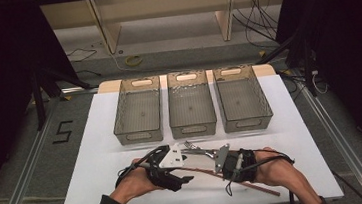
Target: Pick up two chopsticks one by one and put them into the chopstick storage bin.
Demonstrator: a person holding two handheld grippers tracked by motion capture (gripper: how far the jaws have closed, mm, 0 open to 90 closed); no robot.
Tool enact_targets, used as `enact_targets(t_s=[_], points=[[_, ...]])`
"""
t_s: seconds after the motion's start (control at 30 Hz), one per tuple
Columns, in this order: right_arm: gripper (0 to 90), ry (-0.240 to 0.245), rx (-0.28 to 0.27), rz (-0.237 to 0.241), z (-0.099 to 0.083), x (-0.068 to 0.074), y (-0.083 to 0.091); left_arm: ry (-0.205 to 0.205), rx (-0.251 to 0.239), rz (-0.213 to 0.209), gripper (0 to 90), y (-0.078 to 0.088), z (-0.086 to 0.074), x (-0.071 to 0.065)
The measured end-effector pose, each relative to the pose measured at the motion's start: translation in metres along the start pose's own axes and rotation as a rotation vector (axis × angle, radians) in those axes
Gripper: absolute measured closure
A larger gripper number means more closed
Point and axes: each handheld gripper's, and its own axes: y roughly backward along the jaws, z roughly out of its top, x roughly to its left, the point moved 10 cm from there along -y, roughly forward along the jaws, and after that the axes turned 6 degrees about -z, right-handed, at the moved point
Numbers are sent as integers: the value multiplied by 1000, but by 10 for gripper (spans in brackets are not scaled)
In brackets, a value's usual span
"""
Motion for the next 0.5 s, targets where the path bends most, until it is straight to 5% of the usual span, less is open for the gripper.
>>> enact_targets(t_s=[0.1,0.5], points=[[846,-14,6,6,1,3,1,-37,53,14,437,-2,-3,-1],[846,31,-2,14,7,9,-2,-86,149,-43,637,-14,-11,-9]])
